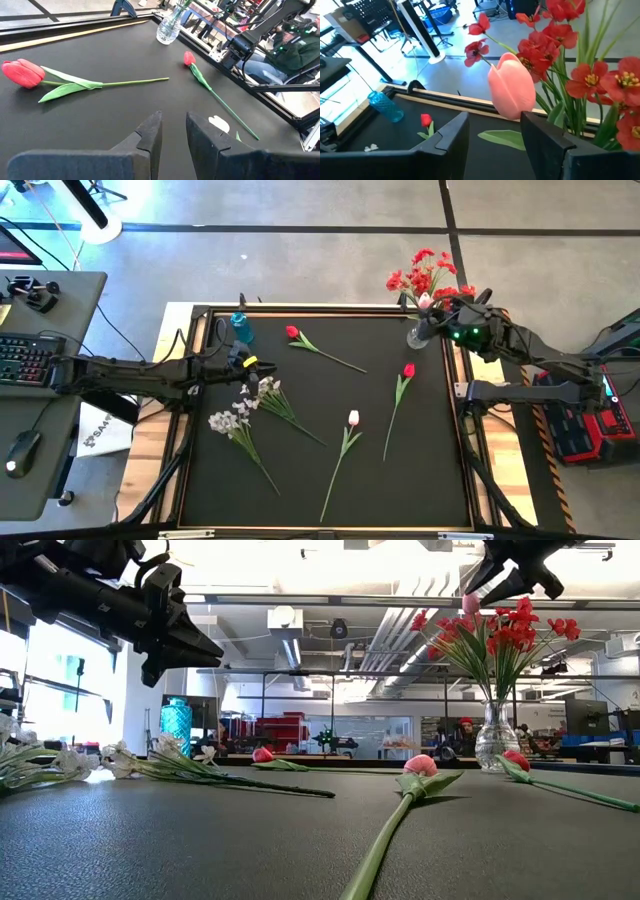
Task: Sort flowers into vase by color
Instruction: Put the right pink flower into the transparent vase, then put the pink flower into the transparent vase
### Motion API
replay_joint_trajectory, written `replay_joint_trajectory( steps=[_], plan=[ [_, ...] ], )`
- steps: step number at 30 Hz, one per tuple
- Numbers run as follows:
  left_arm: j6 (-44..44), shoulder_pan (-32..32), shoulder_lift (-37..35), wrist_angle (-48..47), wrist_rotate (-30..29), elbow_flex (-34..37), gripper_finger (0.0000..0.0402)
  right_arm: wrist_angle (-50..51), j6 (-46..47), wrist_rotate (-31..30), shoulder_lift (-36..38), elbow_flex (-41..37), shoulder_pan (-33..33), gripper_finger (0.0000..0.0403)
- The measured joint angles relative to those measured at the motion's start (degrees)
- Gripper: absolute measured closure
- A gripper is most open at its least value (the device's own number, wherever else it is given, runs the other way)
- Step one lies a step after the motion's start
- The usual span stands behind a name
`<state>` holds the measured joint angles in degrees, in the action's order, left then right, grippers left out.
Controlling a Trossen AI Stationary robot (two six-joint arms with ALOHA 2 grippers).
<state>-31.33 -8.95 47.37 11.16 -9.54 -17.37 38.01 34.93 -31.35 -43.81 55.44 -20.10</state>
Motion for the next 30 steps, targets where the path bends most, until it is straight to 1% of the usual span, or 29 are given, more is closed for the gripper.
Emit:
replay_joint_trajectory(
  steps=[4, 6, 8, 11, 14, 18, 24, 27, 30],
  plan=[
    [0.0, 0.0, 0.0, -0.1, 0.0, 0.0, 0.0328, -0.1, -0.2, -1.0, 0.0, 0.0, 0.0, 0.0237],
    [0.0, 0.0, 0.0, -0.7, 0.0, 0.0, 0.0328, -0.1, -0.6, -0.5, 0.0, 0.0, 0.0, 0.0237],
    [0.0, 0.0, 0.0, -1.2, 0.0, 0.0, 0.0328, -0.9, -2.0, 1.6, 0.0, 0.0, 0.0, 0.0237],
    [0.0, 0.0, 0.0, -1.3, 0.0, 0.0, 0.0328, -3.8, -3.8, 6.7, 0.0, 0.0, 0.0, 0.0237],
    [0.0, 0.0, 0.0, -2.4, 0.0, 0.0, 0.0328, -6.1, -3.9, 10.5, 0.0, 0.0, 0.0, 0.0237],
    [0.0, 0.0, 0.0, -4.0, 0.2, 0.0, 0.0328, -5.9, -3.8, 12.4, 0.0, 0.0, 0.0, 0.0237],
    [-0.1, 0.0, 0.0, -4.1, 1.6, 0.0, 0.0328, -6.1, -3.9, 15.4, 0.1, 0.0, 0.0, 0.0237],
    [-0.1, 0.0, 0.0, -4.1, 2.0, 0.0, 0.0328, -6.5, -3.9, 15.6, 0.1, 0.0, 0.0, 0.0237],
    [-0.1, 0.0, 0.0, -4.1, 2.0, 0.0, 0.0328, -7.8, -4.3, 17.7, 0.2, 0.0, 0.0, 0.0237]
  ],
)
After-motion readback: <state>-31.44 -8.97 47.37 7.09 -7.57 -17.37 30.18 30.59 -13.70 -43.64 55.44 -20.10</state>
